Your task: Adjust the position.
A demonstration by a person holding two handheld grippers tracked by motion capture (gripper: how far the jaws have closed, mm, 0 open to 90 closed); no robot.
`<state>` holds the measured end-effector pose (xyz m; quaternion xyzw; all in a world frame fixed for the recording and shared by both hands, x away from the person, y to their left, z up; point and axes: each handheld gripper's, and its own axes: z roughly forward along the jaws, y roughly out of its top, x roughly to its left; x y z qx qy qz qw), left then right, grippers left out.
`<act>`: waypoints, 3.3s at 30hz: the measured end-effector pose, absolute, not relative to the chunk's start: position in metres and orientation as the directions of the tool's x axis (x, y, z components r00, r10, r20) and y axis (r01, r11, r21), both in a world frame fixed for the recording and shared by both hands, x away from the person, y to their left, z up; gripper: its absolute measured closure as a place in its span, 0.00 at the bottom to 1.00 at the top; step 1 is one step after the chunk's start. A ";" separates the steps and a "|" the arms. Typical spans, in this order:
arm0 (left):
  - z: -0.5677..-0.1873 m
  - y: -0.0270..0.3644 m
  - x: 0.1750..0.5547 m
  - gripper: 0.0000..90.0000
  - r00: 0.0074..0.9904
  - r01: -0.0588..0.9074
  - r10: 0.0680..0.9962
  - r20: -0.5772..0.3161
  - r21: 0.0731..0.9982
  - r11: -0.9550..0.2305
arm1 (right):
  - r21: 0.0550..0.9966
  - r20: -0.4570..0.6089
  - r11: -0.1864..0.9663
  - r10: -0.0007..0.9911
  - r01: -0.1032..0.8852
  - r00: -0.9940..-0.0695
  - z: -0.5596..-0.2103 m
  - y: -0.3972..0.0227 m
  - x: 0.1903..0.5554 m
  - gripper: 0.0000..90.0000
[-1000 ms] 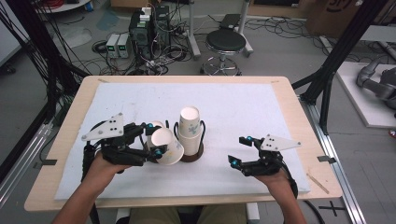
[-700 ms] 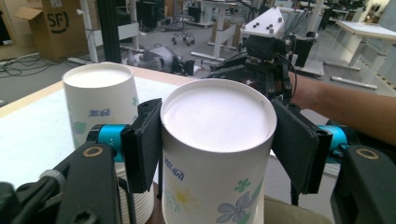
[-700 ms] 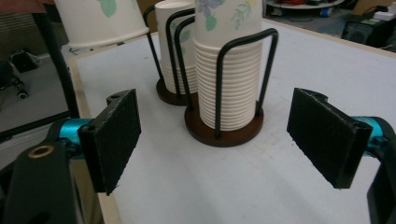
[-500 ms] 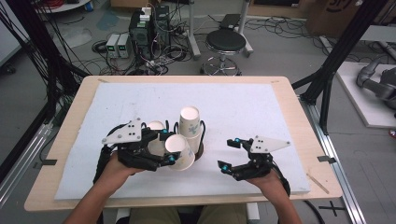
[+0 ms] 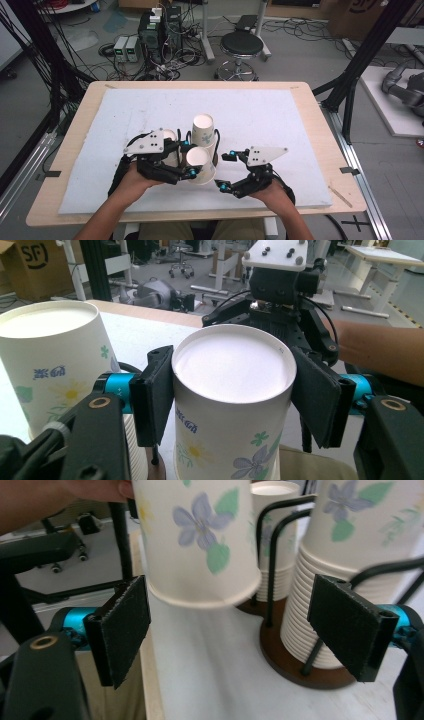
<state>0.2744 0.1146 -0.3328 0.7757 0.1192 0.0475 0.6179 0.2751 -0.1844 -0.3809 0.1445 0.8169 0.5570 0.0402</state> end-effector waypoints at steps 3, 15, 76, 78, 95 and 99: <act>-0.334 0.112 0.275 0.41 0.968 0.127 0.241 -0.075 0.970 -0.209 | 0.924 0.096 0.337 0.256 0.182 -0.962 -0.380 -0.178 0.278 0.20; -0.337 0.106 0.278 0.41 0.972 0.128 0.221 -0.084 0.973 -0.191 | 0.926 0.125 0.335 0.166 0.175 -0.978 -0.377 -0.158 0.293 0.20; -0.341 0.080 0.285 0.24 0.987 0.144 0.130 -0.094 0.878 -0.456 | 0.574 -0.065 0.819 0.029 -0.013 -0.997 -0.337 -0.146 0.293 0.38; -0.342 0.079 0.285 0.27 0.987 0.142 0.129 -0.092 0.874 -0.464 | 0.564 -0.060 0.826 0.032 -0.008 -0.998 -0.337 -0.145 0.293 0.38; -0.346 0.074 0.286 0.40 0.993 0.107 0.095 -0.068 0.854 -0.509 | 0.516 -0.029 0.857 0.008 -0.008 -1.000 -0.339 -0.140 0.293 0.39; -0.345 0.076 0.286 0.40 0.993 0.104 0.095 -0.066 0.860 -0.499 | 0.527 -0.028 0.850 0.012 -0.004 -1.000 -0.338 -0.143 0.292 0.37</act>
